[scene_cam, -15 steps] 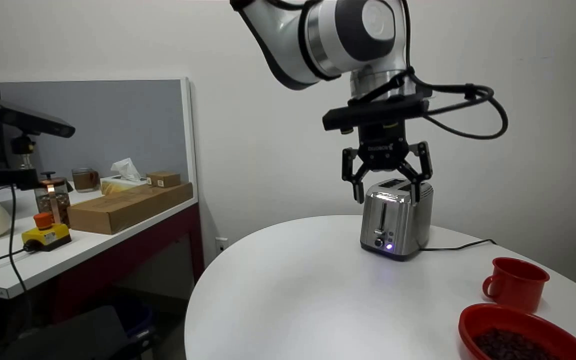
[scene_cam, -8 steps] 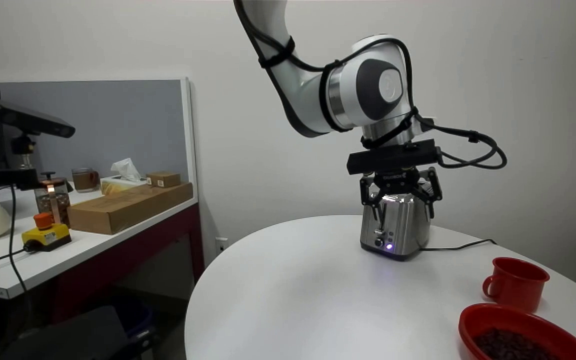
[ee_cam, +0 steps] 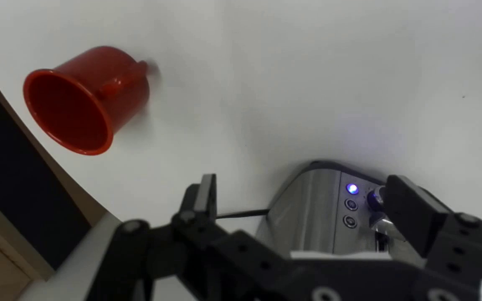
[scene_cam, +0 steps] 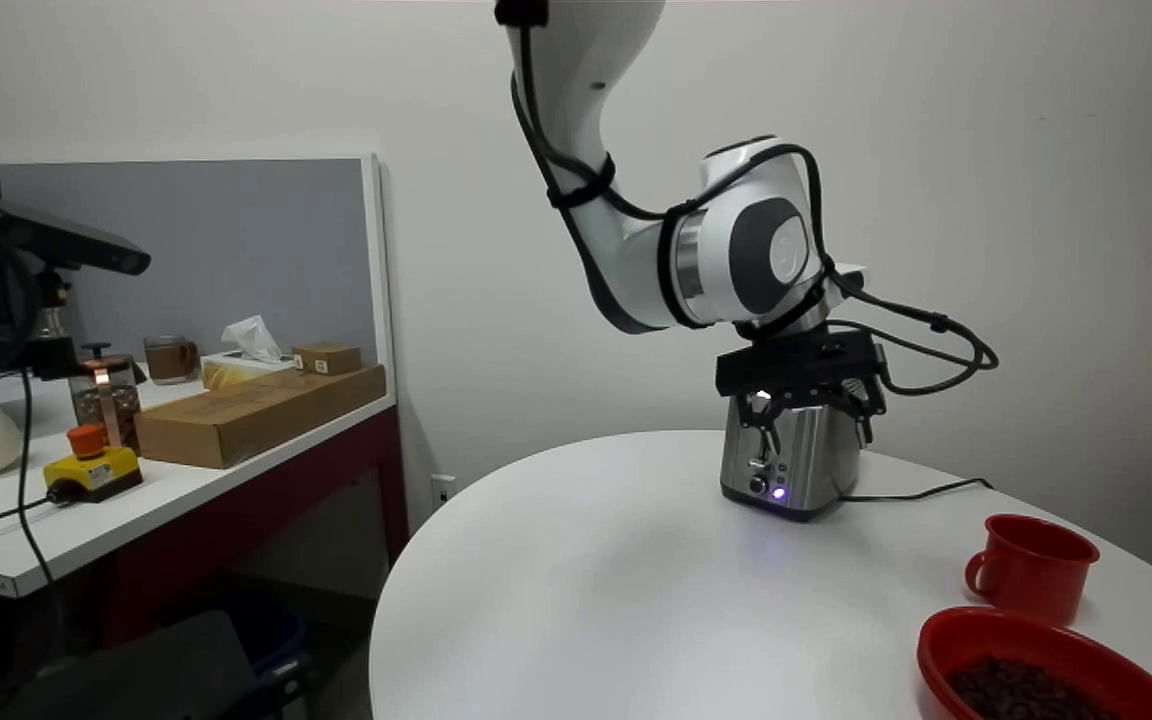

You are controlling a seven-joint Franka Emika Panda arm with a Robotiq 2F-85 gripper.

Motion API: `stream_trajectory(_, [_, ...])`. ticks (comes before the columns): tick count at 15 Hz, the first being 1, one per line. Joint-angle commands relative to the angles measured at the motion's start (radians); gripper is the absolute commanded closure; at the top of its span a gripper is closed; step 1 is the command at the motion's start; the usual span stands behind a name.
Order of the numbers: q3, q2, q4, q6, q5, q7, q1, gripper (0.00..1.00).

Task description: Pull up the button of the toaster.

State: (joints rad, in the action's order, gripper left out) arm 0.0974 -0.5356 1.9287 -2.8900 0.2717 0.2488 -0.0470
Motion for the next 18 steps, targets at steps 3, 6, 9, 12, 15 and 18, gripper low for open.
stream_trajectory(3, [0.035,-0.121,-0.099,-0.104,0.014,-0.051,0.038,0.0])
stream_trajectory(6, [0.049,-0.166,-0.133,-0.12,0.009,-0.065,0.054,0.0])
stream_trajectory(9, [0.062,-0.2,-0.161,-0.112,0.005,-0.081,0.068,0.0])
stream_trajectory(12, [0.078,-0.234,-0.189,-0.115,0.004,-0.099,0.08,0.0])
stream_trajectory(15, [0.09,-0.266,-0.216,-0.117,0.003,-0.114,0.091,0.0])
stream_trajectory(18, [0.096,-0.298,-0.243,-0.118,0.0,-0.129,0.1,0.0])
